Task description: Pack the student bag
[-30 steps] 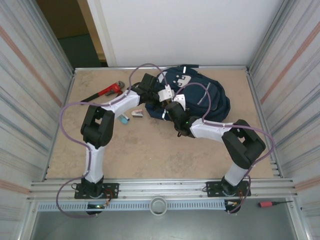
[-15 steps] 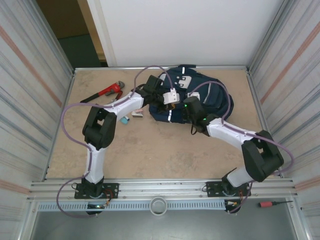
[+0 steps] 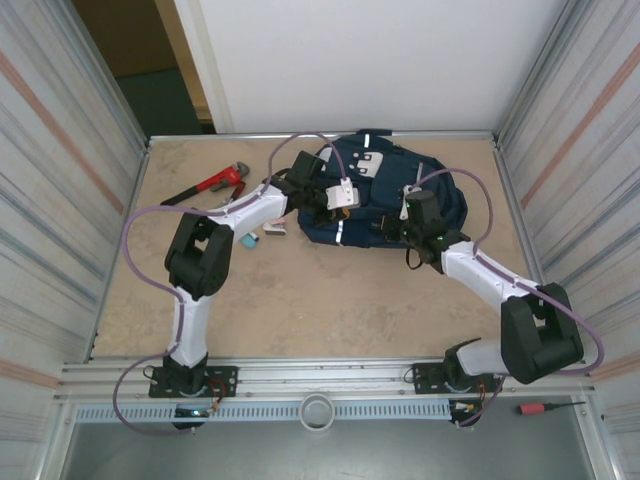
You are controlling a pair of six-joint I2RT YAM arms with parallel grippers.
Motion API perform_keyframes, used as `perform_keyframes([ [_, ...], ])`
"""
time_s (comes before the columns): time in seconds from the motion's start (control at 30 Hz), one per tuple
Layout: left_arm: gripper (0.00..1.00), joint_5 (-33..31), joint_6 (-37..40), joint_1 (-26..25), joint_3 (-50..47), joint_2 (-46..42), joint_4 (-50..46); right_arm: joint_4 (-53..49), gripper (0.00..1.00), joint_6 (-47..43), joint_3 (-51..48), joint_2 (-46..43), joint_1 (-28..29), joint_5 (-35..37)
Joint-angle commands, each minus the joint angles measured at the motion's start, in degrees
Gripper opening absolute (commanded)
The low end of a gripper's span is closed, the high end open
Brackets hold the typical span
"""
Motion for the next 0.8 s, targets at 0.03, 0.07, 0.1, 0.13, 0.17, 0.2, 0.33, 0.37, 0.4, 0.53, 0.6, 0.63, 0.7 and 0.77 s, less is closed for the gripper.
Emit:
perform_keyframes([
  [0.03, 0.0, 0.7, 1.2, 1.9, -1.4, -3.5, -0.2, -5.9, 0.01, -0.6, -0.8, -3.9, -4.7, 0.6],
  [0.07, 0.0, 0.6, 1.3, 2.2, -1.6, -3.6, 0.4, -7.5, 0.01, -0.1, -0.8, -4.4, -5.9, -0.2],
  [0.1, 0.0, 0.6, 1.1, 2.6, -1.9, -3.8, 1.1, -9.0, 0.0, 0.4, -0.9, -4.9, -7.3, -1.0],
  [0.13, 0.0, 0.5, 1.1, 2.9, -2.2, -3.9, 1.8, -10.2, 0.0, 0.8, -1.0, -5.3, -8.2, -1.6],
  [0.17, 0.0, 0.3, 1.2, 3.4, -2.7, -3.9, 3.0, -11.7, 0.0, 1.3, -1.1, -5.9, -9.3, -2.3],
  [0.2, 0.0, 0.2, 0.9, 4.0, -3.3, -3.9, 4.9, -13.0, 0.0, 1.9, -1.2, -6.5, -10.1, -2.6],
  [0.33, 0.0, 1.0, 0.4, 5.8, -2.0, -2.4, 7.0, -12.2, 0.0, 1.9, -2.3, -8.4, -10.5, -8.4],
  [0.37, 0.0, 1.2, 0.5, 5.8, -1.4, -2.2, 6.5, -11.5, 0.0, 1.8, -2.2, -8.5, -9.8, -10.2],
  [0.4, 0.05, 1.5, 0.6, 5.6, -1.2, -2.3, 6.4, -11.2, 0.0, 1.5, -1.6, -8.5, -8.8, -11.2],
  [0.53, 0.4, 4.1, -0.4, 5.5, -4.0, -6.1, 6.8, -10.1, 0.0, 0.3, 0.5, -8.8, -5.0, -13.7],
  [0.6, 0.52, 5.8, -0.4, 4.8, -8.2, -10.5, 9.9, -9.8, 0.0, 0.5, 1.6, -8.7, -3.7, -15.5],
  [0.63, 0.57, 6.6, -0.2, 4.3, -10.5, -12.4, 12.1, -9.8, 0.0, 0.6, 2.1, -8.4, -3.2, -16.3],
  [0.7, 0.69, 8.4, 0.5, 3.0, -14.9, -16.0, 16.9, -9.3, 0.0, 1.1, 2.8, -7.9, -2.4, -17.8],
  [0.77, 0.73, 8.3, 2.9, 0.6, -16.5, -17.2, 17.8, -8.6, 0.0, 1.6, 3.4, -7.0, -1.9, -19.5],
])
